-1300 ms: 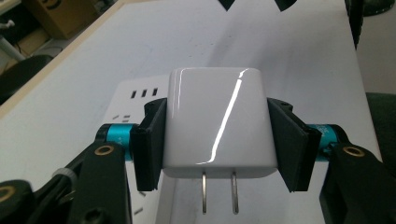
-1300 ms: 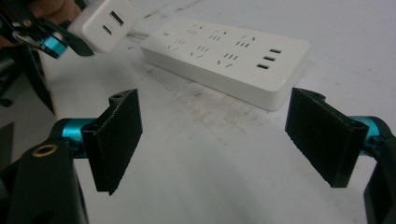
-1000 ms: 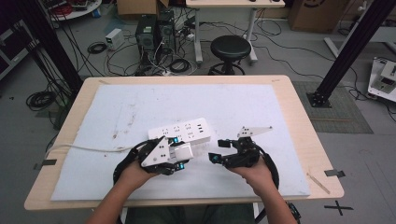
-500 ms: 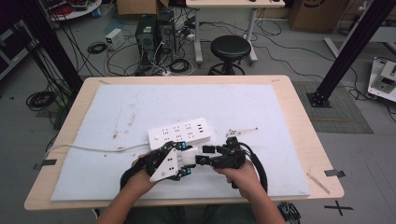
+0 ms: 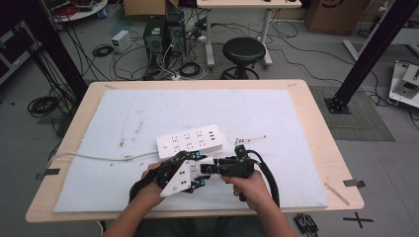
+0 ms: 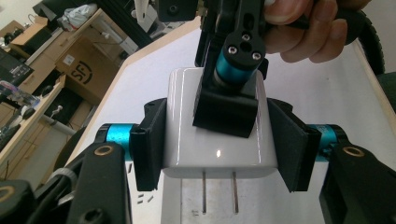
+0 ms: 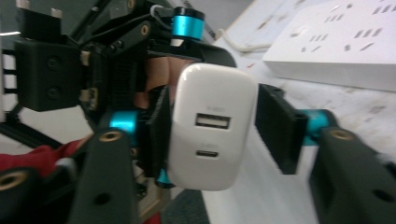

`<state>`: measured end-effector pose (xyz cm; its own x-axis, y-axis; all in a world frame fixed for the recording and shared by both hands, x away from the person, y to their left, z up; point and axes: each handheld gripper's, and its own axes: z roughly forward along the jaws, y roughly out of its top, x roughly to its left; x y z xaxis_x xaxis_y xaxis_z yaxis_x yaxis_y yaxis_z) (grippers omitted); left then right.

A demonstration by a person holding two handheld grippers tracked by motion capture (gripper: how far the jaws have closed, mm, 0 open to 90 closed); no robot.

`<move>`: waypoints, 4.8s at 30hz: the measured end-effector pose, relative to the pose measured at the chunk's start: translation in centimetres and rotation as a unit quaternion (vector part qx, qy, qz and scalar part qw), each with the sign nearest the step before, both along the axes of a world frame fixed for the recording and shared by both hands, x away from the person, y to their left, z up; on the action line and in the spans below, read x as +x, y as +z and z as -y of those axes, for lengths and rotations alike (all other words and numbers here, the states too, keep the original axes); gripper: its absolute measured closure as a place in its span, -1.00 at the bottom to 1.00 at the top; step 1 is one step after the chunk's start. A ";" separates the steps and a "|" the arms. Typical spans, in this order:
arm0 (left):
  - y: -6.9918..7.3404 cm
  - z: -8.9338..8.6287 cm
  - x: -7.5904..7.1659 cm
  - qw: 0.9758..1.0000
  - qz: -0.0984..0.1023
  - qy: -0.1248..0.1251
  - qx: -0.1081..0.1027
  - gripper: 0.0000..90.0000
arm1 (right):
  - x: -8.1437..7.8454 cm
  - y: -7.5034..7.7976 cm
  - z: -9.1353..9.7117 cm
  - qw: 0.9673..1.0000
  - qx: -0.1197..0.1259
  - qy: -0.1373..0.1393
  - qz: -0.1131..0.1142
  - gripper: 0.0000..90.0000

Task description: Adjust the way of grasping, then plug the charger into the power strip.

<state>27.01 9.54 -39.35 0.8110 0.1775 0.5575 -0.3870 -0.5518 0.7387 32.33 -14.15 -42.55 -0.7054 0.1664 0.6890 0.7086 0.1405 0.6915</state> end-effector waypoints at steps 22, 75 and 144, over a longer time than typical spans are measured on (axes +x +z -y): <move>2.5 -4.7 -0.9 0.996 -0.026 0.071 -0.053 -0.43 | 0.4 1.3 3.0 0.999 0.013 -0.034 0.008 0.40; 2.3 -13.5 2.1 0.962 -0.136 0.213 -0.098 -0.48 | 4.5 7.3 0.5 0.881 -0.218 -0.065 0.414 0.40; 0.8 -16.8 0.6 0.953 -0.151 0.250 -0.081 -0.48 | 16.0 6.9 -12.7 0.695 -0.503 0.371 0.355 0.41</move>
<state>27.66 26.37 -38.51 0.7213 0.6482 0.2443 0.1381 -0.4802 0.8662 48.33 -1.45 -35.62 -0.9571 -0.2785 -0.0795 -0.2864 0.9510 0.1166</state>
